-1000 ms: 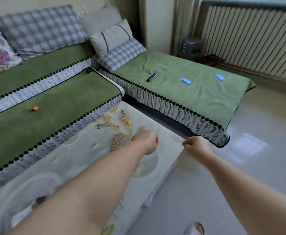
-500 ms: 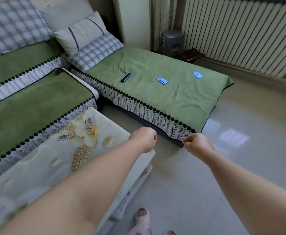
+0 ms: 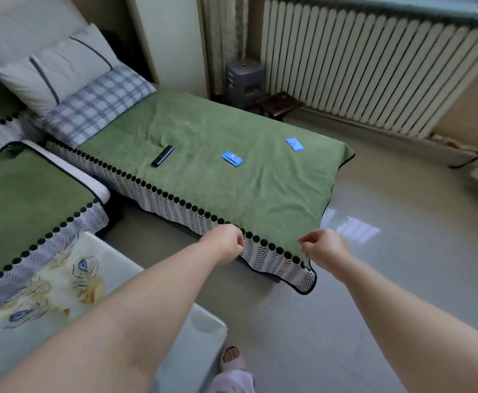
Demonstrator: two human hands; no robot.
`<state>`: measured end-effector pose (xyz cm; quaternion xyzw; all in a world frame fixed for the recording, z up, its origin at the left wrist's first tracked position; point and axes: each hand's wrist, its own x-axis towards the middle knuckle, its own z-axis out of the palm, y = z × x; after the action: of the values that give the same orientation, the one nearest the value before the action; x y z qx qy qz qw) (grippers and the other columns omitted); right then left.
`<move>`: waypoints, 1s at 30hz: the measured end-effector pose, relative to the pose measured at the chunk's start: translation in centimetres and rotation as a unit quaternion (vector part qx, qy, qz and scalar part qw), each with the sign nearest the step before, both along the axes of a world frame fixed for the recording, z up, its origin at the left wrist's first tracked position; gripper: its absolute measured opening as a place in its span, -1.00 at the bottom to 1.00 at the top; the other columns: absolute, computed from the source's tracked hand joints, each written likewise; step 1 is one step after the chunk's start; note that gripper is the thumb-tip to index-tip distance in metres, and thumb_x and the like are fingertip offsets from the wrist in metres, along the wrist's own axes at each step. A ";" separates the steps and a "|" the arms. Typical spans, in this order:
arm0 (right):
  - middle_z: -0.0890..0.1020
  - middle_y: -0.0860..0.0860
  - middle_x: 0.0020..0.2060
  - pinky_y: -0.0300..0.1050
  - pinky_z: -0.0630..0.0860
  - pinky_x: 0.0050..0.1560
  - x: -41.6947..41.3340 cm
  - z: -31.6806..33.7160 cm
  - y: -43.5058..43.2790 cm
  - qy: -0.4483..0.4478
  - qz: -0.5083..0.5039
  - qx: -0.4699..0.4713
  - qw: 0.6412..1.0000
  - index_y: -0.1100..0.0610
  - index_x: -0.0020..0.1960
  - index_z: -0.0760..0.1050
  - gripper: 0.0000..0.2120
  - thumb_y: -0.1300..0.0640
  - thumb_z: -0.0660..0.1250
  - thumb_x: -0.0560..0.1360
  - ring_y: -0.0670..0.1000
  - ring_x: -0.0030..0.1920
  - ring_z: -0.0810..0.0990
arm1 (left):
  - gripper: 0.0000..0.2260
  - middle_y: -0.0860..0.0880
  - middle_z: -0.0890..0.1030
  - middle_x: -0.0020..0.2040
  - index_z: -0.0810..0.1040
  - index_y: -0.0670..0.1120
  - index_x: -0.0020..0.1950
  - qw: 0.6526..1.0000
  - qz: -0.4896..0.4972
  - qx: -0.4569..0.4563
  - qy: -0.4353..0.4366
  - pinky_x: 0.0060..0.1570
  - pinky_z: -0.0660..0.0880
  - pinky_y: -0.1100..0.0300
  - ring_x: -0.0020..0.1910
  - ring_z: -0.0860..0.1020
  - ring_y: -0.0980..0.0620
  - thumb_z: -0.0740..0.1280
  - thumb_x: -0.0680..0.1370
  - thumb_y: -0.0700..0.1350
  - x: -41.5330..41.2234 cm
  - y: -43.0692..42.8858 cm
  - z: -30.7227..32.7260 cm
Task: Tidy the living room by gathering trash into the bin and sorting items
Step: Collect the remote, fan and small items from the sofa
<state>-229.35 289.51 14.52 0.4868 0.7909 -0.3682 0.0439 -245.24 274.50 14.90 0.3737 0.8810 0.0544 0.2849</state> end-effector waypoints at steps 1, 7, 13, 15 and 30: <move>0.63 -0.04 -0.23 -0.11 0.55 -0.09 -0.5 -0.3 1.4 -0.002 -0.013 0.001 1.000 -0.04 -0.11 0.61 -0.76 0.23 0.23 0.49 0.05 -0.12 0.63 | -0.85 0.00 0.63 0.12 0.62 0.02 0.04 1.000 -0.008 0.003 0.003 0.03 0.45 0.20 0.12 0.56 -0.03 0.28 0.54 -0.10 -1.1 1.5 0.0; 0.61 -0.05 -0.22 -0.07 0.58 0.00 -3.6 -1.8 8.1 -0.022 -0.019 -0.010 1.000 -0.07 -0.16 0.60 -0.75 0.23 0.24 0.48 0.05 -0.03 0.63 | -0.84 0.02 0.63 0.11 0.62 0.02 0.04 1.000 -0.007 0.020 -0.009 -0.05 0.42 0.22 0.09 0.57 -0.02 0.27 0.55 -0.10 -5.2 9.5 -0.3; 0.64 -0.02 -0.17 -0.11 0.58 -0.01 -8.7 -3.1 17.6 -0.021 0.017 -0.022 0.999 0.03 -0.02 0.65 -0.76 0.22 0.23 0.49 0.05 -0.02 0.64 | -0.84 0.02 0.62 0.10 0.60 0.02 0.05 1.000 0.019 0.001 -0.011 -0.05 0.43 0.20 0.07 0.58 -0.03 0.25 0.56 -0.10 -8.4 18.2 -1.1; 0.67 -0.01 -0.11 -0.10 0.60 -0.01 -10.5 -3.1 21.1 -0.010 0.033 -0.030 0.999 0.01 -0.04 0.64 -0.77 0.21 0.23 0.49 0.04 -0.04 0.65 | -0.85 0.02 0.62 0.10 0.60 0.02 0.04 1.000 0.026 -0.006 -0.008 -0.08 0.43 0.20 0.07 0.57 -0.02 0.24 0.57 -0.10 -9.2 21.2 -1.3; 0.71 -0.01 -0.16 -0.07 0.58 0.00 -24.5 -5.8 36.3 0.037 0.015 -0.086 0.995 -0.06 -0.16 0.61 -0.80 0.20 0.28 0.43 0.03 -0.08 0.67 | -0.87 0.09 0.62 -0.03 0.59 0.05 -0.08 0.991 0.132 0.019 -0.023 -0.09 0.45 0.19 0.02 0.56 0.02 0.25 0.53 -0.10 -21.1 32.4 -3.9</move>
<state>-253.84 325.85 8.70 0.4553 0.7644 -0.4524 0.0618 -266.38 306.91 11.03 0.2581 0.9148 0.1164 0.2880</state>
